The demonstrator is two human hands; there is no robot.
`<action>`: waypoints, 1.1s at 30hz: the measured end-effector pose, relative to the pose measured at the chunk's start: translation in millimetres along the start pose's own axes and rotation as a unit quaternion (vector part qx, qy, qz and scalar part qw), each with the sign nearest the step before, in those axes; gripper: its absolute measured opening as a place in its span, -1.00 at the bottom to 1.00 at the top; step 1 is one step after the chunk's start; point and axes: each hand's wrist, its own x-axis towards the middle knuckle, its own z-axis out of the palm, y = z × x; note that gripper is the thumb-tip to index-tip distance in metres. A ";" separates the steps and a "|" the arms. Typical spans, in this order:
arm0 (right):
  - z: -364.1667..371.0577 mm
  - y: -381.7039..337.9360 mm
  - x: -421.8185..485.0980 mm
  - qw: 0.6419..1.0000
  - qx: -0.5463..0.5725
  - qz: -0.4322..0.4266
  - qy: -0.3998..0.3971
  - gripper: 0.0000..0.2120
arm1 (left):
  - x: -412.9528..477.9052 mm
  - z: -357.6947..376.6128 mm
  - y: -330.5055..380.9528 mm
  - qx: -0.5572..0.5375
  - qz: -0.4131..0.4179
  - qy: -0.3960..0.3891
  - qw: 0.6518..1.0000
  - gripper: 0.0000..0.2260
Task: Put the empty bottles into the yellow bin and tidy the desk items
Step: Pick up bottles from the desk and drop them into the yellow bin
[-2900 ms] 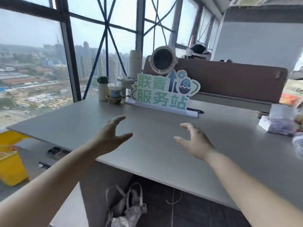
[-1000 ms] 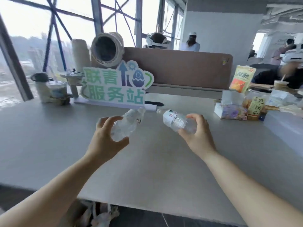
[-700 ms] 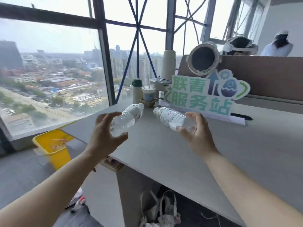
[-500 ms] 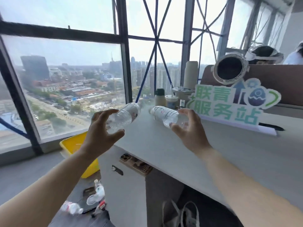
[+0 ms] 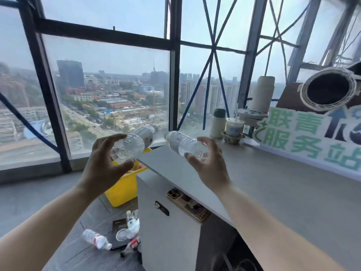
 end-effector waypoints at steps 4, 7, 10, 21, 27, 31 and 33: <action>75.4 8.4 31.7 0.999 0.033 0.026 -0.010 -0.54 | 28.1 -11.7 -55.6 0.031 -0.006 0.008 0.999 -0.36; 131.9 6.3 56.7 0.996 0.071 0.054 -0.008 -0.54 | 52.8 -25.1 -93.1 0.034 -0.021 0.011 0.999 -0.38; 176.9 -2.0 75.2 0.994 0.094 0.050 -0.002 -0.53 | 70.1 -39.6 -123.2 0.043 -0.020 0.014 0.999 -0.40; 287.4 -31.0 117.7 0.995 0.089 0.042 -0.007 -0.52 | 123.6 -99.0 -212.4 0.070 -0.002 0.000 0.998 -0.42; 336.7 -29.6 146.2 0.994 0.094 0.050 0.001 -0.45 | 157.1 -105.2 -260.2 0.041 -0.043 -0.002 0.998 -0.43; 363.3 -14.9 164.2 0.992 0.103 0.073 -0.005 -0.51 | 179.8 -93.0 -285.2 0.063 -0.042 -0.014 0.997 -0.43; 377.6 -5.0 177.6 0.991 0.104 0.078 -0.003 -0.50 | 192.7 -82.5 -299.6 0.066 -0.048 -0.017 0.997 -0.43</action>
